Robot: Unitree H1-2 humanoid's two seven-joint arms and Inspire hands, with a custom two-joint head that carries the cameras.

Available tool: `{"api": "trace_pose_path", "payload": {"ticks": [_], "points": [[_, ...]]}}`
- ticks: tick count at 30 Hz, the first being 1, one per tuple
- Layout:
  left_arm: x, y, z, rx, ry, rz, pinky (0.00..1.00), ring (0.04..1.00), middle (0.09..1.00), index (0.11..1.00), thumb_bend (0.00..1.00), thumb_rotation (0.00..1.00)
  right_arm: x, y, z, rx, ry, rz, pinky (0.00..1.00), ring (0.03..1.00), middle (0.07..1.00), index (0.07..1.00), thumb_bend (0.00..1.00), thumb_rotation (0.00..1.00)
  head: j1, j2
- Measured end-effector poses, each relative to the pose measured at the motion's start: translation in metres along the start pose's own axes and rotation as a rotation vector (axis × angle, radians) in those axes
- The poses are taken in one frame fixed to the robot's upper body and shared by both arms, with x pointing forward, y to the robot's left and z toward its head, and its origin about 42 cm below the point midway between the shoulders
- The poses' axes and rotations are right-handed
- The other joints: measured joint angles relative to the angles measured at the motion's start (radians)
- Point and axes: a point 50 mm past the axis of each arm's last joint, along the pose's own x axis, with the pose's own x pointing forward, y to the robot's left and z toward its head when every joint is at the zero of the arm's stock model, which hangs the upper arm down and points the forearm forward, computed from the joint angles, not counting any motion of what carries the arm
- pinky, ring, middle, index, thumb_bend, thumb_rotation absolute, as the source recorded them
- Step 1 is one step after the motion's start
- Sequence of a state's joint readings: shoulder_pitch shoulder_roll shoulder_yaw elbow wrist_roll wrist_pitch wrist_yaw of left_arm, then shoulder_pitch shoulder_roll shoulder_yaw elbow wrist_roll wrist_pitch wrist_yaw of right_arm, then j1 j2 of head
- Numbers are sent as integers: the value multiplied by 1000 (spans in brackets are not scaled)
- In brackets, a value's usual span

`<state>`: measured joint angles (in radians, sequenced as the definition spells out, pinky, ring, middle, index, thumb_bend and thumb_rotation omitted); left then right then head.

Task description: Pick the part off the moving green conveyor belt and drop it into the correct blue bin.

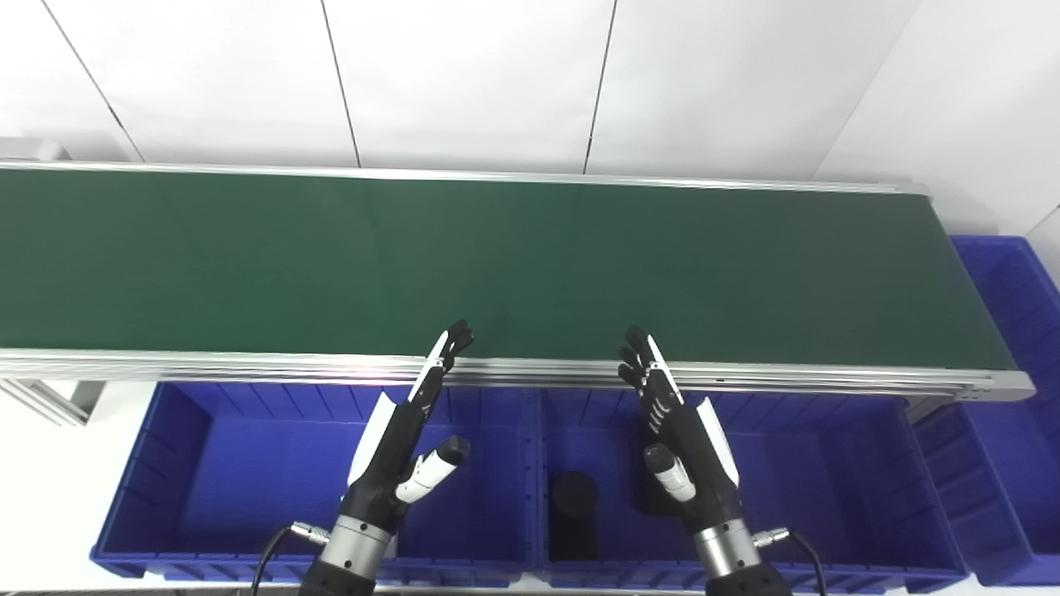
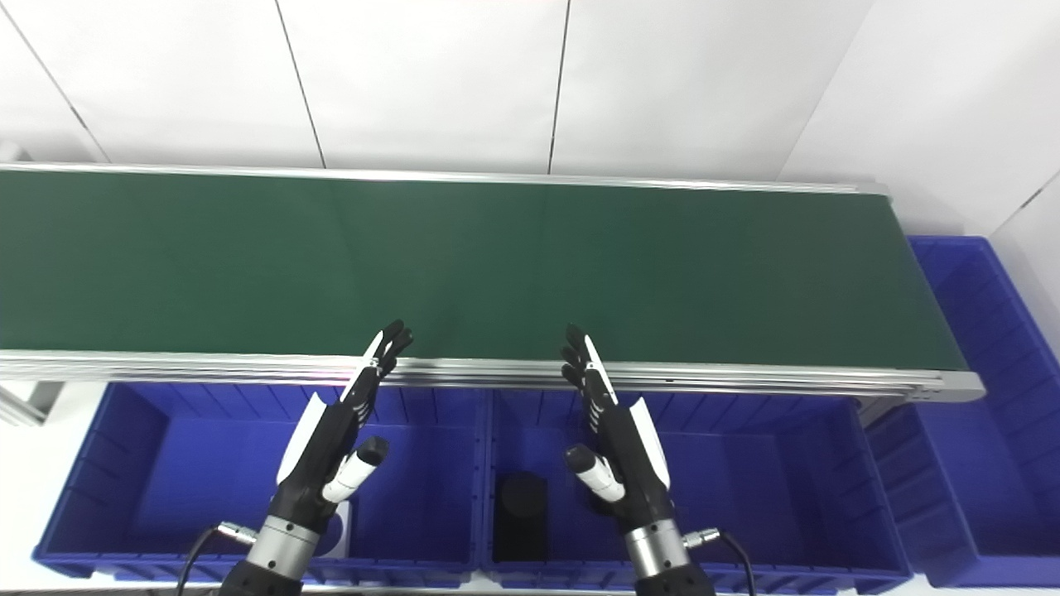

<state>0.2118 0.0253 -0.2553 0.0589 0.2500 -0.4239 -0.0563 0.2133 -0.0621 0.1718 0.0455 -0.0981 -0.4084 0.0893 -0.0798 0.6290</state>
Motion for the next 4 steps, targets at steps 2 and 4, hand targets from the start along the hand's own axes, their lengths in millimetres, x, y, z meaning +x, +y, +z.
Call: {"api": "trace_pose_path", "payload": {"ticks": [2, 4], "points": [[0, 0, 0, 1, 1, 0, 1000, 993, 966, 999, 781, 1000, 0, 1, 0, -1, -1, 3, 934, 974, 1000, 1000, 1000, 963, -5, 0], [-1, 1, -1, 3, 1, -2, 1000, 991, 965, 999, 780, 1000, 0, 2, 0, -3, -2, 0, 937, 974, 1000, 1000, 1000, 961, -5, 1]]}}
